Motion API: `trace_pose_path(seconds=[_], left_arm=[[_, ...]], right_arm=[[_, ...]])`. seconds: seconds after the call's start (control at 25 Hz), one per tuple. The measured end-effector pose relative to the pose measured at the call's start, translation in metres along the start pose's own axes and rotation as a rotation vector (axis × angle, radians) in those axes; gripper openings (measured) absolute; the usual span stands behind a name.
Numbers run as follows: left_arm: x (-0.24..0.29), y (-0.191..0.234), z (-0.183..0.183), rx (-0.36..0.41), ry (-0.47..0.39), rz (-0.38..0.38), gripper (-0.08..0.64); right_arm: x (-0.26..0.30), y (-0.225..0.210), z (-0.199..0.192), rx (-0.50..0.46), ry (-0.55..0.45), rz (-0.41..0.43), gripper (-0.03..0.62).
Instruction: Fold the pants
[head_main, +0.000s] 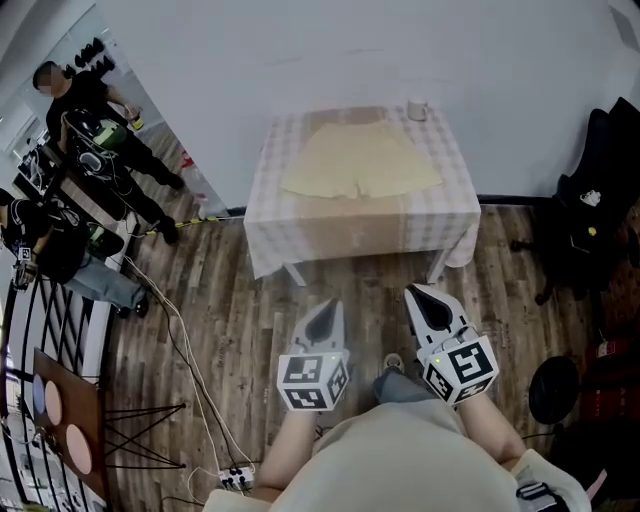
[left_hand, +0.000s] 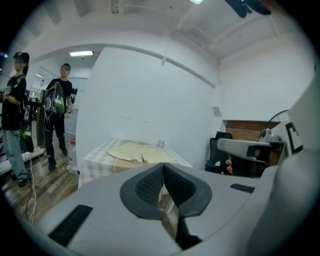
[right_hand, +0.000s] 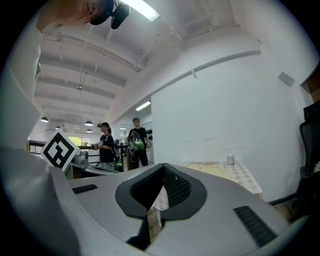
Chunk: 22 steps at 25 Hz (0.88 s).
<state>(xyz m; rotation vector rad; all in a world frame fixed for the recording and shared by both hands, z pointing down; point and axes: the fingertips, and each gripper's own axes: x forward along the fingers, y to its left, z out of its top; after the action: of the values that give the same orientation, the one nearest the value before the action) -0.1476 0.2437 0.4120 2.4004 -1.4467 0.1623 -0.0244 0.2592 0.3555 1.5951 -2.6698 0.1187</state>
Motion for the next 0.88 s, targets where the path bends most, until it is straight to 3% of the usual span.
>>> trace_pose_path(seconds=[0.4,0.88], left_arm=[[0.091,0.011,0.042,-0.033,-0.022,0.046,0.005],[0.152,0.045,0.055,-0.064,-0.023,0.138,0.005]], right_arm=[[0.071,-0.062,0.023,-0.091,0.008,0.104,0.0],[0.136,-0.109,0.018,-0.084,0.04,0.172,0.0]])
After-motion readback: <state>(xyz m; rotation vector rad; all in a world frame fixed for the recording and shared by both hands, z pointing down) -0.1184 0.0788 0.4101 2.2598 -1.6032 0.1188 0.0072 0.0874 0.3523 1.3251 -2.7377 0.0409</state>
